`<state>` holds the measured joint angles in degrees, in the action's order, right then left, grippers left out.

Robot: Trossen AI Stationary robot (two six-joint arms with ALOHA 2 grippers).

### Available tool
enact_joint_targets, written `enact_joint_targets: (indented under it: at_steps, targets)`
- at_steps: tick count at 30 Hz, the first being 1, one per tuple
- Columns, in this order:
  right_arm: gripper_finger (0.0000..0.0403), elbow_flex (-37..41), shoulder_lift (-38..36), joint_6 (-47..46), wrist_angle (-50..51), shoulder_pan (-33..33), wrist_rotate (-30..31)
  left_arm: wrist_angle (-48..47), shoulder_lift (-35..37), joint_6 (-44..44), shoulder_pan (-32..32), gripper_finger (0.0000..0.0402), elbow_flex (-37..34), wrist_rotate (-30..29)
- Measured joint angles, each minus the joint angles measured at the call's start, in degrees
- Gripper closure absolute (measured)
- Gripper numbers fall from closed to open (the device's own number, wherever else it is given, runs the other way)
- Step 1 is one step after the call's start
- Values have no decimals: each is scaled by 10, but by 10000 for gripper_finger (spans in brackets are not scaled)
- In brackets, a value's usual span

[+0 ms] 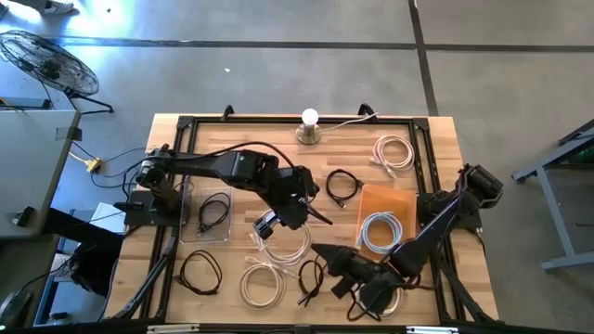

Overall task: Pick & Place USB Port
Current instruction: Put the brown HDMI cable into the orange bin

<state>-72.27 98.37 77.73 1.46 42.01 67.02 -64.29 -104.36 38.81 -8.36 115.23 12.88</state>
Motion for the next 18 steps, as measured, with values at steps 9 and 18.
enact_joint_targets:
  at_steps: [9,18]
  targets:
    - [160,0,0,8,-5,-17,-56,-3,0,0,0,393,0,0]
    - [160,0,0,23,-30,-31,-90,-2,0,-1,0,393,0,-2]
